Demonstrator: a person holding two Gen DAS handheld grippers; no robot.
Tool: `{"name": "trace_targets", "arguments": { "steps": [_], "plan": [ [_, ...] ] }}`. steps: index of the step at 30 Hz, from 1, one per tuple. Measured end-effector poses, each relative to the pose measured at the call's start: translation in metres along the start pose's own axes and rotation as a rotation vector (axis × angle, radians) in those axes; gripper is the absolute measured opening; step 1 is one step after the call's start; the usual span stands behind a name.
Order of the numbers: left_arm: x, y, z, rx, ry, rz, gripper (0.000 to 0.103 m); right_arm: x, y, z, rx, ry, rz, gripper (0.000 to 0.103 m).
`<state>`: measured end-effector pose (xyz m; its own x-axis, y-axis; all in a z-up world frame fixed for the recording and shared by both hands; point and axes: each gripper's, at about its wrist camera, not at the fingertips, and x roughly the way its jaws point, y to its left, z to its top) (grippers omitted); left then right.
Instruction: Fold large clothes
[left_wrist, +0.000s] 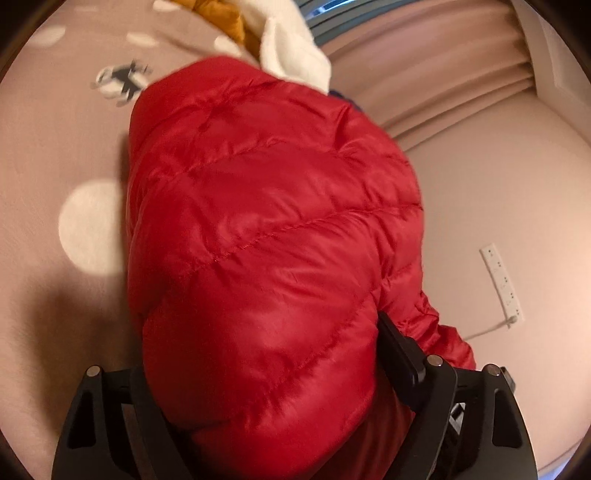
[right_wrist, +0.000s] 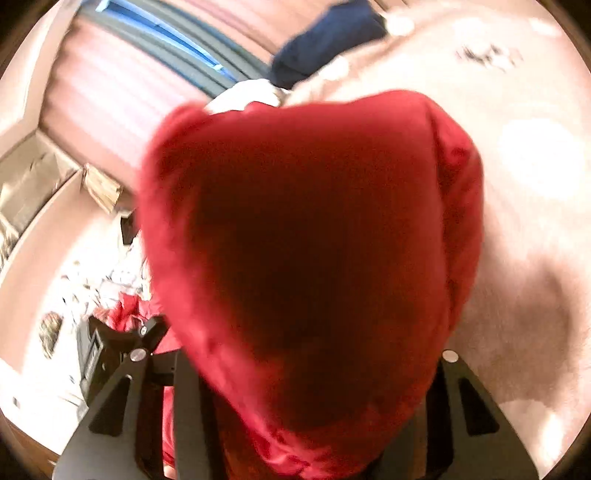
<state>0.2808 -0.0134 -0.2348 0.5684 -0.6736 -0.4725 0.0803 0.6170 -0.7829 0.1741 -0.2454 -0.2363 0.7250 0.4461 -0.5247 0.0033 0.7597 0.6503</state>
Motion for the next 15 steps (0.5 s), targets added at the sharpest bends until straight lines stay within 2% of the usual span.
{"name": "trace_targets", "arguments": {
  "steps": [6,15],
  "plan": [
    [-0.038,-0.044,0.014,0.099,-0.082,0.012,0.084,-0.021,0.048,0.009,-0.077,-0.049,0.028,0.043],
    [-0.131,-0.125,0.044,0.280,-0.275,0.031,0.084,-0.079,0.129,0.023,-0.166,-0.172,0.236,0.043]
  ]
}}
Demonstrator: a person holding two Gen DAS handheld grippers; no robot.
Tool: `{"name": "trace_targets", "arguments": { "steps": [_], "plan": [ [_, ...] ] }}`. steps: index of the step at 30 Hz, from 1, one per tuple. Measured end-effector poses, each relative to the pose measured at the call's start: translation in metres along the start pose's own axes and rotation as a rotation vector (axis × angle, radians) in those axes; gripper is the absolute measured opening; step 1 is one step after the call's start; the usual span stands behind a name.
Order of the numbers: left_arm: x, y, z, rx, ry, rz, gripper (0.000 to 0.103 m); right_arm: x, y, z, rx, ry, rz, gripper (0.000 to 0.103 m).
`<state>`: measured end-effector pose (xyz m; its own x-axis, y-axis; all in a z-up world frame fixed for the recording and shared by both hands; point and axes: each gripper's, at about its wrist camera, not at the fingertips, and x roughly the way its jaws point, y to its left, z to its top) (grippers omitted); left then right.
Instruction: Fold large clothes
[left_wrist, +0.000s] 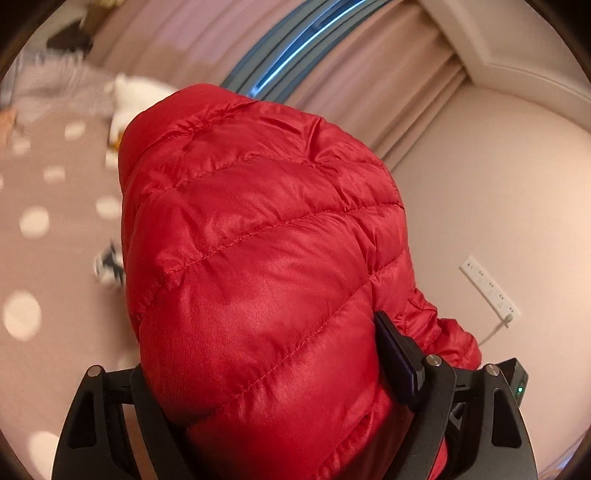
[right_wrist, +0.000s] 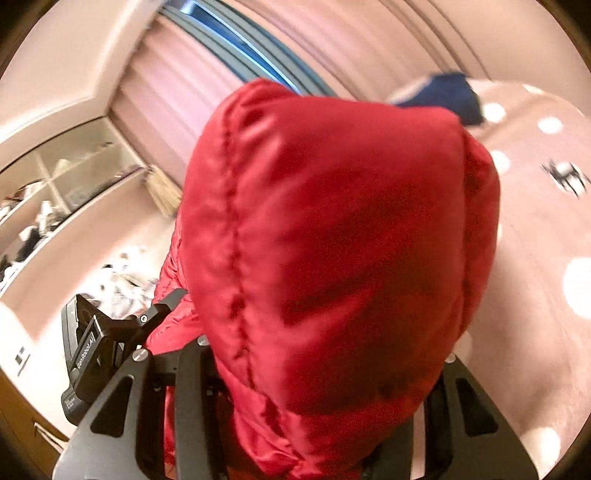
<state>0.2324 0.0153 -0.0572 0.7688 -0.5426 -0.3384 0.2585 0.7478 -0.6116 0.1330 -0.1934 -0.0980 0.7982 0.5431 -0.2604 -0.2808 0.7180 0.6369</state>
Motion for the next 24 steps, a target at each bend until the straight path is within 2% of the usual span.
{"name": "trace_targets", "arguments": {
  "steps": [3,6,10,11,15,16,19,24],
  "plan": [
    [-0.017,-0.014,0.009,0.035,-0.047,0.033,0.084,-0.012,0.027,0.001,-0.023,-0.024,0.051,0.043],
    [-0.038,-0.018,0.005,0.047,-0.089,0.035,0.084,-0.022,0.049,-0.010,-0.043,-0.033,0.099,0.044],
    [-0.040,-0.019,0.001,0.027,-0.093,0.037,0.084,-0.035,0.069,-0.022,-0.081,-0.031,0.119,0.045],
    [-0.030,-0.018,0.000,0.026,-0.091,0.039,0.084,-0.038,0.072,-0.024,-0.085,-0.029,0.119,0.045],
    [-0.021,-0.013,-0.001,0.017,-0.081,0.035,0.084,-0.043,0.073,-0.030,-0.088,-0.021,0.117,0.045],
    [-0.014,-0.003,0.012,0.012,-0.077,0.036,0.084,-0.040,0.068,-0.031,-0.086,-0.018,0.114,0.045],
    [-0.011,-0.005,0.017,-0.003,-0.059,0.038,0.084,-0.032,0.055,-0.028,-0.079,-0.007,0.099,0.045],
    [-0.022,-0.009,0.014,-0.014,-0.054,0.051,0.084,-0.018,0.047,-0.024,-0.073,0.005,0.104,0.045]
  ]
}}
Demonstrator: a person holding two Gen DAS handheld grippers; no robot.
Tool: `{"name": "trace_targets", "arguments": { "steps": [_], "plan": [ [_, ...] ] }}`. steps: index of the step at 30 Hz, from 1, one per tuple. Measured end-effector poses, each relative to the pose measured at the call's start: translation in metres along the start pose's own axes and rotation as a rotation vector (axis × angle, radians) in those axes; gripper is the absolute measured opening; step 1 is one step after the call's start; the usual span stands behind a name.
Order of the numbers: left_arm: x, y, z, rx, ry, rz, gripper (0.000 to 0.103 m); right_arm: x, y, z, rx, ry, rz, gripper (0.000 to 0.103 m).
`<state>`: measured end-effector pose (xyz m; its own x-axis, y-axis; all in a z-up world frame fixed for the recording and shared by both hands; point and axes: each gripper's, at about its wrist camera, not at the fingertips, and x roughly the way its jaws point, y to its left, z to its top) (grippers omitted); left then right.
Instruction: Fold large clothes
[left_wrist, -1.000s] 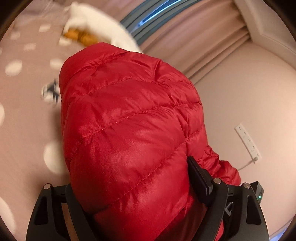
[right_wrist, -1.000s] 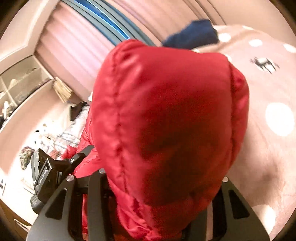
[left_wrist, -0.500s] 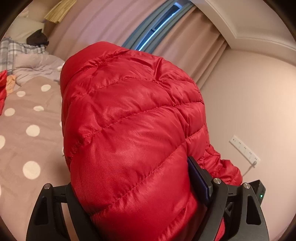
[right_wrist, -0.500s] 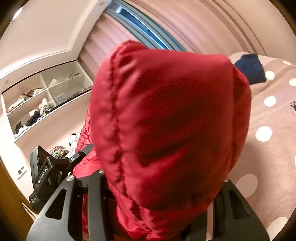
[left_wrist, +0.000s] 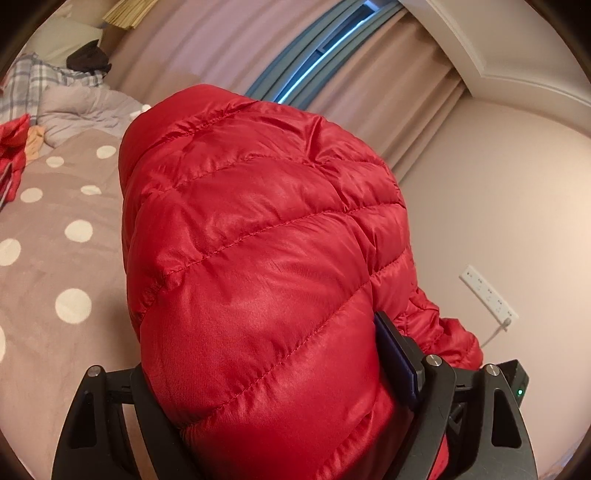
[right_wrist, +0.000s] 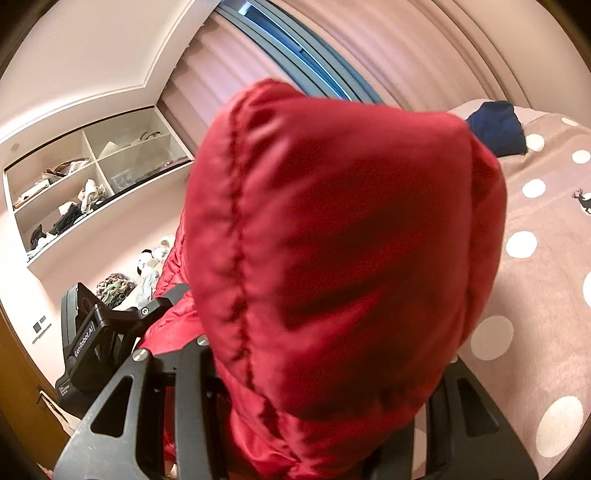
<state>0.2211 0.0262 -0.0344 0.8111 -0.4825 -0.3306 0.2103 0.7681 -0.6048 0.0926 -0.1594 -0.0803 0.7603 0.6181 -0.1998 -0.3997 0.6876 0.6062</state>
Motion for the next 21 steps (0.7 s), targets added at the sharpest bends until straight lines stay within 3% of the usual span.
{"name": "trace_targets", "arguments": {
  "steps": [8,14,17,21],
  "plan": [
    [-0.007,0.000,-0.002,0.004,-0.023,-0.006,0.084,0.013,0.001,0.018,-0.024,-0.002,0.018,0.045],
    [0.002,-0.005,0.014,0.035,-0.051,-0.046,0.084,0.034,0.004,0.044,-0.066,-0.023,0.030,0.046],
    [0.011,-0.005,0.026,0.054,-0.064,-0.072,0.084,0.052,-0.002,0.069,-0.070,-0.051,0.050,0.048],
    [0.046,0.012,0.032,0.063,-0.026,-0.027,0.084,0.099,-0.028,0.098,-0.053,-0.036,0.034,0.048]
  ]
}}
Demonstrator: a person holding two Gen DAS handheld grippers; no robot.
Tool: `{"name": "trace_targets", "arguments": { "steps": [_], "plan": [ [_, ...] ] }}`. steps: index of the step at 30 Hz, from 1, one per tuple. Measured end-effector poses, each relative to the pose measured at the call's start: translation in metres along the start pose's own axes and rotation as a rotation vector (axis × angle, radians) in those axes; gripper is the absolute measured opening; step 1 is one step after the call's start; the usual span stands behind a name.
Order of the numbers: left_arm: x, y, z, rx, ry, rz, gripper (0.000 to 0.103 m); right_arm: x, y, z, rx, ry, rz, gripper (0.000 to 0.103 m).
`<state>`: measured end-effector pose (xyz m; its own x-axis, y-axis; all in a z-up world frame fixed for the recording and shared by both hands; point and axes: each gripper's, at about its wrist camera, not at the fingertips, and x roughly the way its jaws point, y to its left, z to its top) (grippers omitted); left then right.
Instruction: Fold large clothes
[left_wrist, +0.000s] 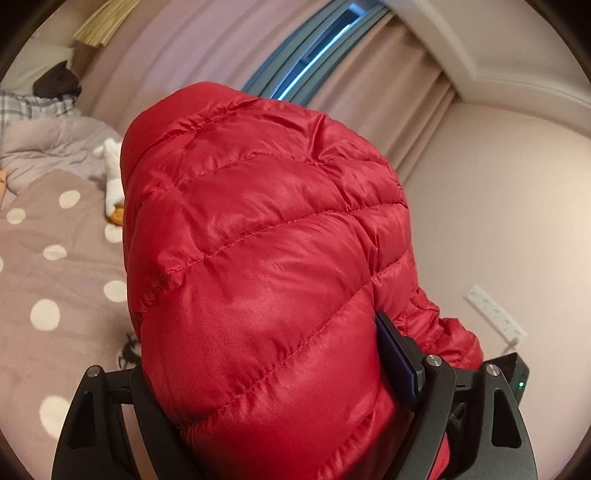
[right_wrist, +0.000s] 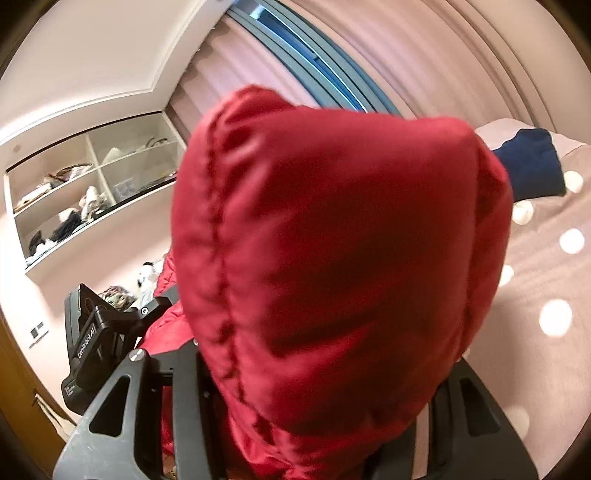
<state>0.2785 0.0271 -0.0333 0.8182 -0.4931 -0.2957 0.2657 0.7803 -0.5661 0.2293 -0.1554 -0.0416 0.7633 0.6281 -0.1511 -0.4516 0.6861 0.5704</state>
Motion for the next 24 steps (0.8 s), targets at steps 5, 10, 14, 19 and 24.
{"name": "trace_targets", "arguments": {
  "steps": [5,10,14,19,24],
  "plan": [
    [0.071,0.060,-0.022,-0.035,0.086,0.029,0.084,0.058,-0.054,-0.011,0.043,0.081,-0.087,0.047],
    [0.123,0.133,-0.092,-0.196,0.252,0.082,0.084,0.096,-0.105,-0.070,0.042,0.217,-0.232,0.046],
    [0.135,0.178,-0.155,-0.286,0.320,0.118,0.087,0.111,-0.144,-0.131,0.035,0.355,-0.335,0.047],
    [0.128,0.168,-0.161,-0.216,0.272,0.148,0.089,0.103,-0.161,-0.146,0.097,0.342,-0.333,0.057],
    [0.132,0.164,-0.154,-0.224,0.264,0.164,0.092,0.104,-0.160,-0.144,0.131,0.338,-0.365,0.068]
  ]
}}
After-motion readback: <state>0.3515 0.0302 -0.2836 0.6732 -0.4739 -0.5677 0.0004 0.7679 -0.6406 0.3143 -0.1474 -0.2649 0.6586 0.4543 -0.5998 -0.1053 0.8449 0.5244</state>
